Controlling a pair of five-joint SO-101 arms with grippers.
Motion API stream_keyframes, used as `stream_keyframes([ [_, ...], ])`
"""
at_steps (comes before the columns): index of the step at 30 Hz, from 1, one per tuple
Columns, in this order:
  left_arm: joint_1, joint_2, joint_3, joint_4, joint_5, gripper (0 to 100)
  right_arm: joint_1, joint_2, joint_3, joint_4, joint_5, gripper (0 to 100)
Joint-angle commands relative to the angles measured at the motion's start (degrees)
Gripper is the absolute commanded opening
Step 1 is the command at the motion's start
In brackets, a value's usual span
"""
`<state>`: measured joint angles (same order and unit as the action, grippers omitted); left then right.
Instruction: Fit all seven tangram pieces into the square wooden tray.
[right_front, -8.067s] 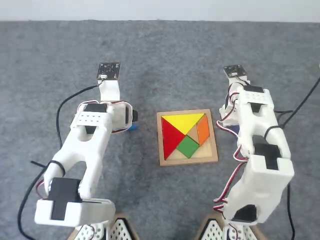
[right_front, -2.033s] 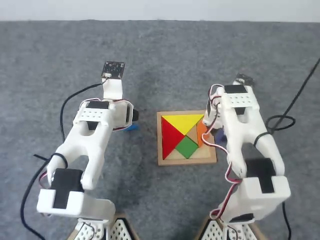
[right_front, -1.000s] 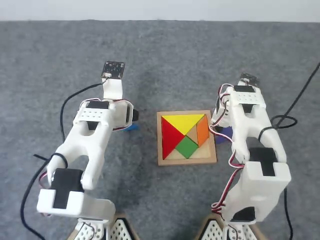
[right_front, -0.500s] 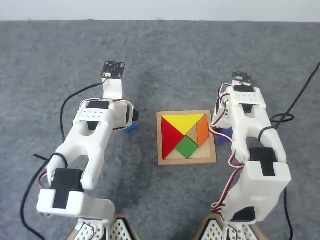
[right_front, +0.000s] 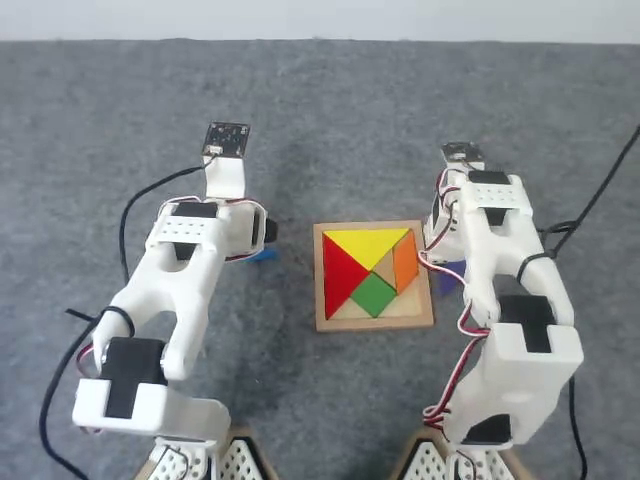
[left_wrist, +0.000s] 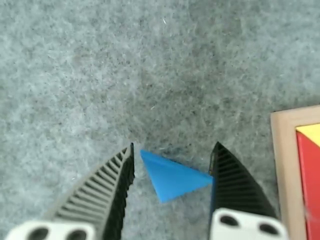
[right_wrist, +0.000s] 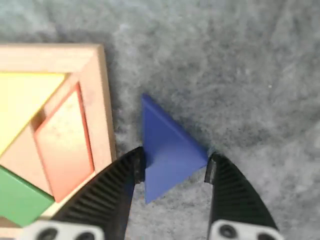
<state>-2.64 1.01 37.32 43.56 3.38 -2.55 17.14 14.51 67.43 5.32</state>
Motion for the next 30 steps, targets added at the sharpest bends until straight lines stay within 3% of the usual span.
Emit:
stream_keyframes([
  [1, 0.26, -0.35, -2.24, 0.70, -0.35, 23, 0.48, 0.13, -2.81, 0.57, 4.13, 22.1],
  [6, 0.18, -0.35, -2.24, 0.70, -0.35, 23, 0.40, 0.13, -2.64, 0.22, 8.00, 30.7],
  [15, 0.18, -0.35, -2.24, 0.70, -0.35, 23, -0.13, 0.13, -2.64, -0.92, 8.88, 23.6],
  [22, -0.09, -0.35, -2.24, 0.70, -0.35, 23, -1.19, 2.95, -2.81, -2.24, 8.79, 10.7],
  [30, 0.09, -0.35, -2.24, 0.70, -0.35, 23, -0.66, 0.84, -2.64, -1.63, 5.89, 10.1],
])
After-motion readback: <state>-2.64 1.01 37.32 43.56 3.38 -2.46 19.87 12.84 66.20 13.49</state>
